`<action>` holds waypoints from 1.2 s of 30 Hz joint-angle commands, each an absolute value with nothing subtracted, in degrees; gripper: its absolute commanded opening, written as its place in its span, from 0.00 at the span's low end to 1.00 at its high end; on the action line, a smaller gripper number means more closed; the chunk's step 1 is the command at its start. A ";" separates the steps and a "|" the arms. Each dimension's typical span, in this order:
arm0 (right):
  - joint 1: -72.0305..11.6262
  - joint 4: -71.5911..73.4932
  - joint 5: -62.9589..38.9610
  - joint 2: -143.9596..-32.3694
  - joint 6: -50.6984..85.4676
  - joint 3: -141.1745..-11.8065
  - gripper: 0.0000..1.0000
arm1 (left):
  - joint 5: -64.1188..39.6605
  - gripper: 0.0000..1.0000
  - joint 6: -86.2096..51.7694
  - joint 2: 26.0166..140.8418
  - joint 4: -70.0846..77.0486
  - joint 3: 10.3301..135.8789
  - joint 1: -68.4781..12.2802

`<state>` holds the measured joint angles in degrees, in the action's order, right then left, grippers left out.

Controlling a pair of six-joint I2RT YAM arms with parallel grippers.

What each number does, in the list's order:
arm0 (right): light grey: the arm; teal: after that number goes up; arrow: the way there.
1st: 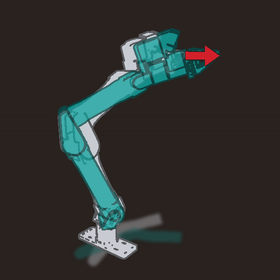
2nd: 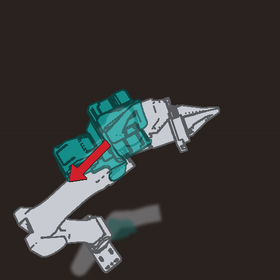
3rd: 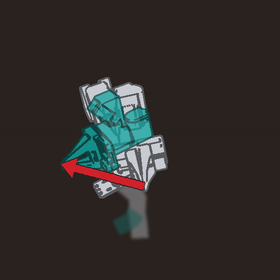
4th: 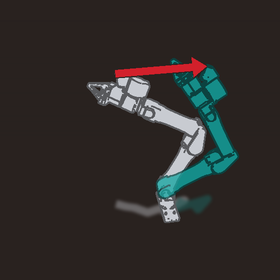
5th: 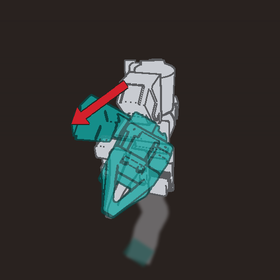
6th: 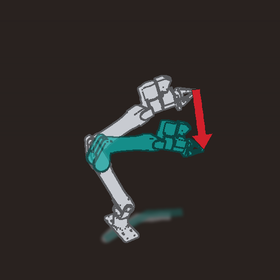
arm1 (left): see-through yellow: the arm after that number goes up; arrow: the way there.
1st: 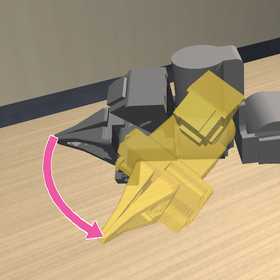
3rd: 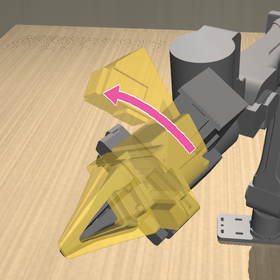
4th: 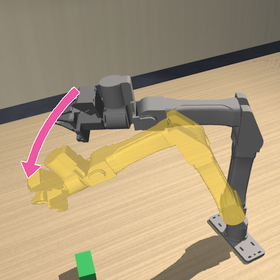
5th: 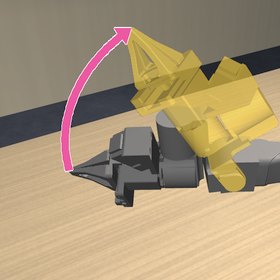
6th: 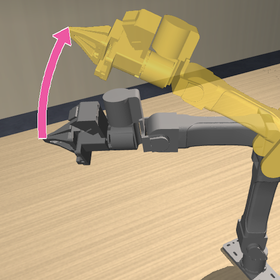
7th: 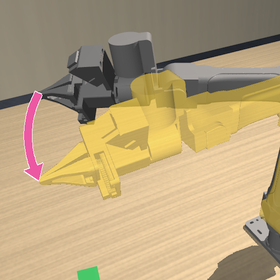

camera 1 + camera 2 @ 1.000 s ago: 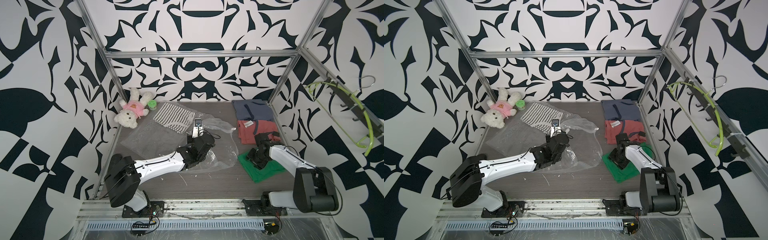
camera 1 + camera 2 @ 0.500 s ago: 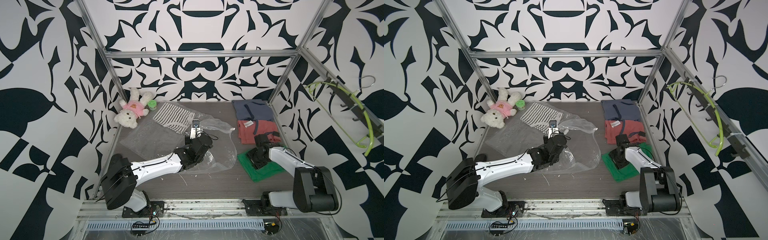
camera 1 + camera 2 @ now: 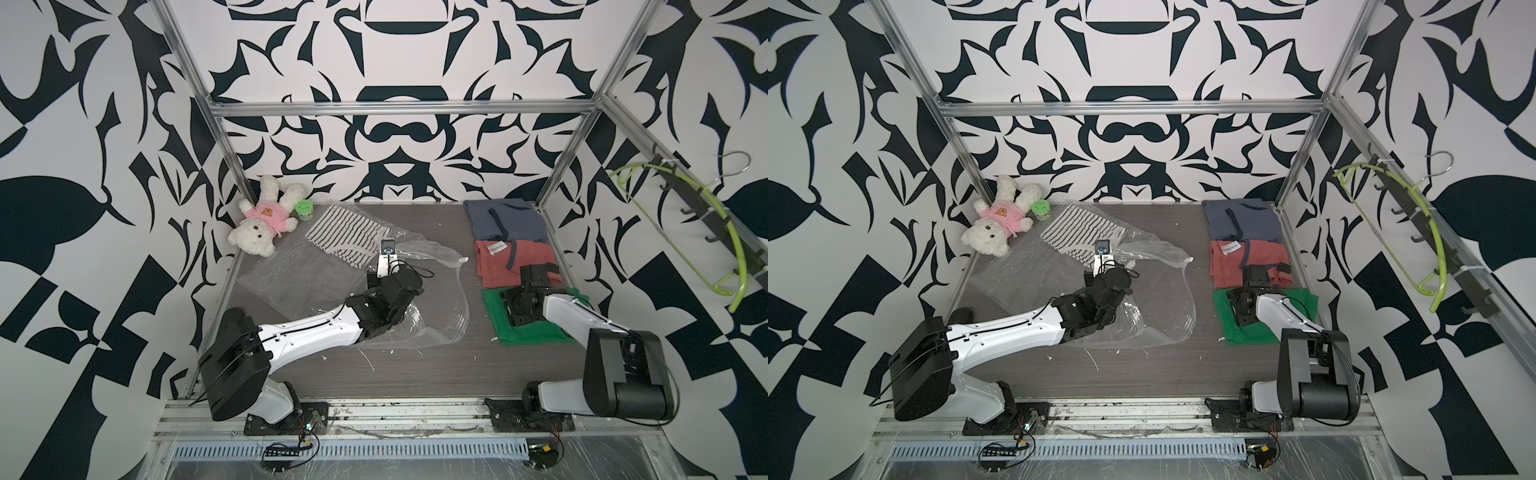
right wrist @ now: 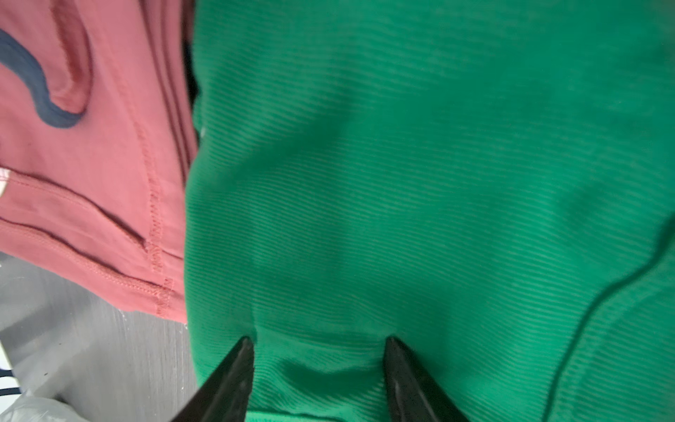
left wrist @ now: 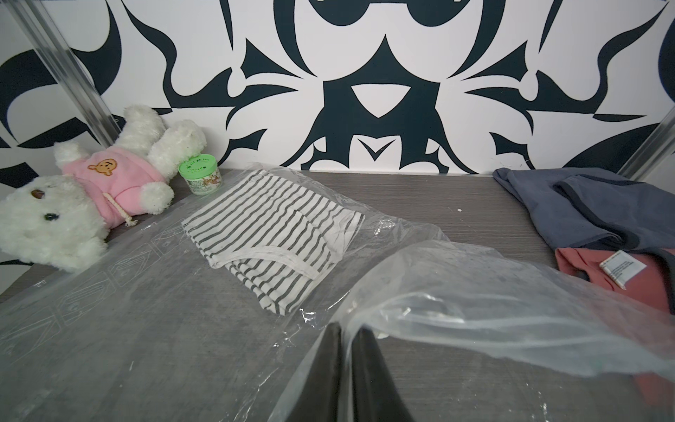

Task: Take the tank top out of the vacuum bag
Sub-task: Adjust the tank top at the center of the board, then take out the tank top from the vacuum bag.

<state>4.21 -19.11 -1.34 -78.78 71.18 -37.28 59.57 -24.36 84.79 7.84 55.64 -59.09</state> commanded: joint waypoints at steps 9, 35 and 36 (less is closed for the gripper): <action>-12.65 -13.90 1.10 -63.92 43.84 -43.87 0.69 | 53.74 0.10 -19.82 85.56 13.40 56.69 -59.37; -32.23 39.12 -9.87 -98.07 55.07 -39.73 0.55 | 39.35 0.02 -12.44 90.11 26.37 58.08 -62.39; -32.51 39.96 -9.23 -99.32 55.69 -40.24 0.54 | 38.76 0.01 -12.48 89.97 26.37 58.05 -62.40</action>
